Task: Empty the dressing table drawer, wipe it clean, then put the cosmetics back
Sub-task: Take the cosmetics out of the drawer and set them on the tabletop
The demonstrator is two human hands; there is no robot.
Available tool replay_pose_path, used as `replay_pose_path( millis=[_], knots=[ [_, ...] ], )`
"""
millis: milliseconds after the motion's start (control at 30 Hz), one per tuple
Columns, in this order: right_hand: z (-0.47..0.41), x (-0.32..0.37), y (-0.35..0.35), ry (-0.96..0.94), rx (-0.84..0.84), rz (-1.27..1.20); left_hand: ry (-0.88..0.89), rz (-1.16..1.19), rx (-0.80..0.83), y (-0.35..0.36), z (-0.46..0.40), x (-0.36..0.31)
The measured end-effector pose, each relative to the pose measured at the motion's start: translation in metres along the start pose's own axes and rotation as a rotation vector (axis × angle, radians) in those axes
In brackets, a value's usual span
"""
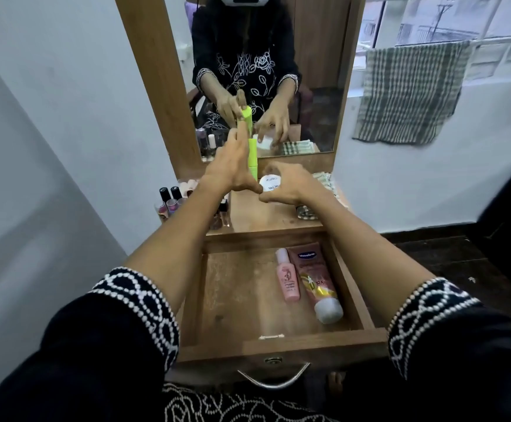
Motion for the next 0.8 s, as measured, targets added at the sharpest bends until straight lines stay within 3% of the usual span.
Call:
replay_pose_path(
  millis=[200, 800],
  knots=[
    [-0.034, 0.0, 0.015, 0.02, 0.068, 0.109, -0.183, 0.048, 0.054, 0.024, -0.016, 0.02],
    [-0.071, -0.011, 0.029, 0.128, 0.111, 0.092, -0.27, 0.136, 0.187, 0.047, -0.04, 0.037]
  ],
)
Point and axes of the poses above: each hand's wrist, its own z-axis away from the middle knuckle, its own y-axis out of the palm, x = y × z, the point moved 5 cm from there along -z, towards the middle knuckle, and after that the axes turned 1 degree about -z, right-handed, at the moved point
